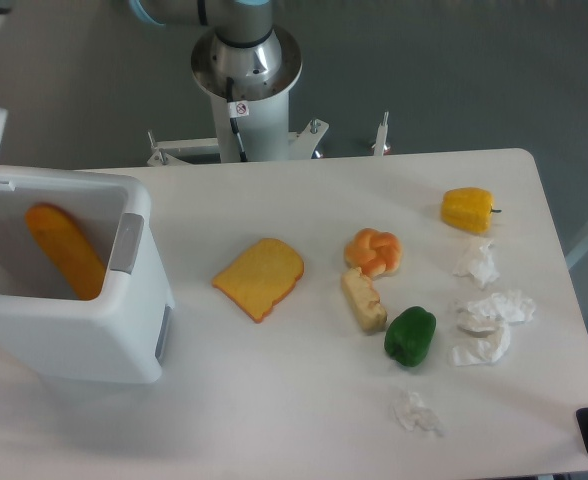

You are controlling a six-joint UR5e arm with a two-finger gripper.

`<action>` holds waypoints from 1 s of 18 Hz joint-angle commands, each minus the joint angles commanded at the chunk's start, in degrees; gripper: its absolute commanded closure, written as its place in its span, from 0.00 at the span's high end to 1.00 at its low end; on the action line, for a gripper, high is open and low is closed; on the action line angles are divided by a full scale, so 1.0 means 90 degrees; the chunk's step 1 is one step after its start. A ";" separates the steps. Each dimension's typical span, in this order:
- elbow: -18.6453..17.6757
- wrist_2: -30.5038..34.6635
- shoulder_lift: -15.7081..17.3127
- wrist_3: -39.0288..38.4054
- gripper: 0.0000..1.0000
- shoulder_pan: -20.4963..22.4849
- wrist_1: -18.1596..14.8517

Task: Close the trash can
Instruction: 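Push the bin lid down toward the bin opening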

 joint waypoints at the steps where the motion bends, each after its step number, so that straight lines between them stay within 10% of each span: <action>1: -0.0010 0.0000 0.0010 0.0000 1.00 0.0058 0.0000; 18: -0.0225 0.0146 0.0029 -0.0010 1.00 0.0527 -0.0010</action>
